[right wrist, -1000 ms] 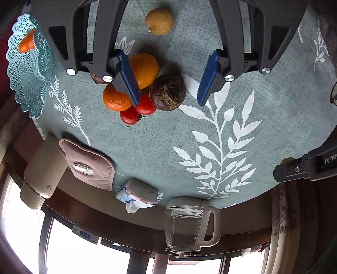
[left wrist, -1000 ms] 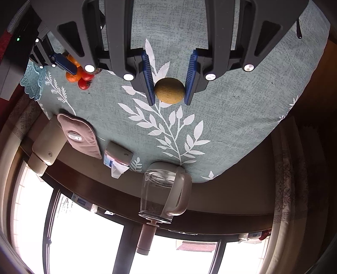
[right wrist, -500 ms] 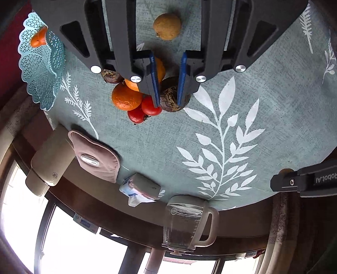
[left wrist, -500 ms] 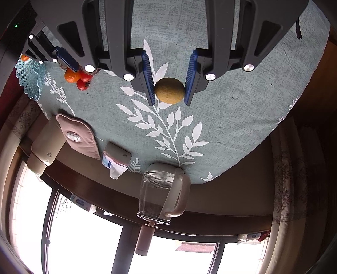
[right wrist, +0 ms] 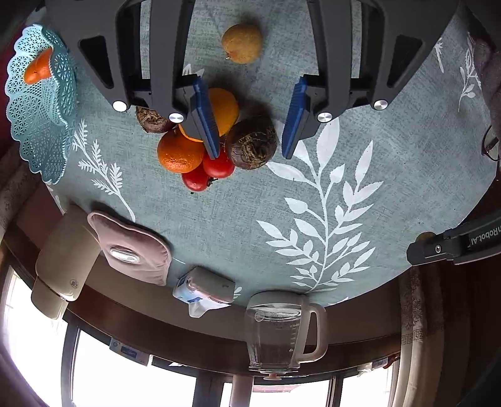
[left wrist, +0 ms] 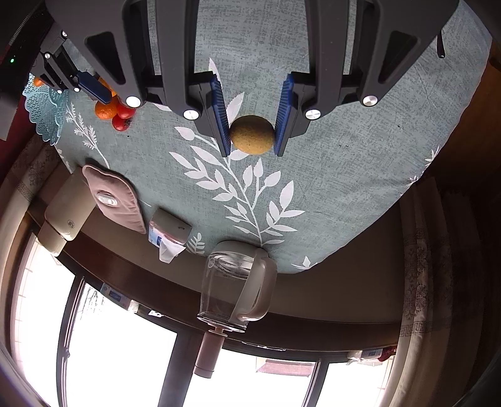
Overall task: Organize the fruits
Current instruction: 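Grasp the dark brown round fruit with the right tool while the left tool holds the kiwi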
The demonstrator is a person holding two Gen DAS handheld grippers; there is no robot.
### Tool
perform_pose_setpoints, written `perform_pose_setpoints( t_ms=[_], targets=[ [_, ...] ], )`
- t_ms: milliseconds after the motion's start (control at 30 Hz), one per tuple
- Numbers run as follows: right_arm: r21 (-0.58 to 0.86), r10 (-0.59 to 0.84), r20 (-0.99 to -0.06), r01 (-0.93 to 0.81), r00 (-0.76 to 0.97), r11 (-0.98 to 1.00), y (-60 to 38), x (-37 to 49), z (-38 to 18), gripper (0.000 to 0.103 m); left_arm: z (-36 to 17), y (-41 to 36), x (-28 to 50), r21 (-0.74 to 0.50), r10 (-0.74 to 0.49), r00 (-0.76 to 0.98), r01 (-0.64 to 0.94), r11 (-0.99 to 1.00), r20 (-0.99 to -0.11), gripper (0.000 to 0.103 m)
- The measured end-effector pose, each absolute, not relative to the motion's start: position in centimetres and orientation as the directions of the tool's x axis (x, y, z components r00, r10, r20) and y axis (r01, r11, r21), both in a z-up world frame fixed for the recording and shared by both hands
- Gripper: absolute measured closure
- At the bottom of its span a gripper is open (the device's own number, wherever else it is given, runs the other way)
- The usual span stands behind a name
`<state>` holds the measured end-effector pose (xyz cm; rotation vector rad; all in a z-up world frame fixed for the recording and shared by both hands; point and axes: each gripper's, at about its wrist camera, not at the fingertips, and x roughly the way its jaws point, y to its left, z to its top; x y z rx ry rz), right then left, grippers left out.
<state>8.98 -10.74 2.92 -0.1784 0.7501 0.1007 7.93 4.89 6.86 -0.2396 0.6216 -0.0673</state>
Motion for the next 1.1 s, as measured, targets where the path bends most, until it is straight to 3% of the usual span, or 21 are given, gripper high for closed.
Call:
perform_pose_setpoints(
  t_ms=[133,400,833,967,1100],
  targets=[
    [-0.17,0.013,-0.682,-0.175,0.731,0.97,-9.9,9.0,2.4,0.06,6.8,4.8,7.9,-0.244,-0.137,0.811,-0.008,0.97,-0.57,0.074],
    [-0.06,0.169,-0.701,-0.293,0.693,0.954,-9.5,7.5,3.2,0.06,6.8,5.1,8.0,-0.252,-0.133,0.81,-0.018,0.968,-0.571,0.074],
    [-0.084,0.102,-0.721,-0.233,0.685,0.969,-10.5,9.7,1.7,0.059,6.6,5.3,8.1,-0.259,-0.133,0.806,-0.026,0.965,-0.576,0.074],
    [-0.079,0.1,-0.729,-0.229,0.677,0.97,-9.9,10.4,1.6,0.049,6.5,5.0,8.1,-0.252,-0.136,0.803,-0.018,0.968,-0.58,0.074],
    [-0.085,0.091,-0.744,-0.23,0.662,0.969,-9.2,11.5,1.2,0.046,6.5,4.8,8.1,-0.249,-0.14,0.803,-0.011,0.968,-0.579,0.074]
  ],
)
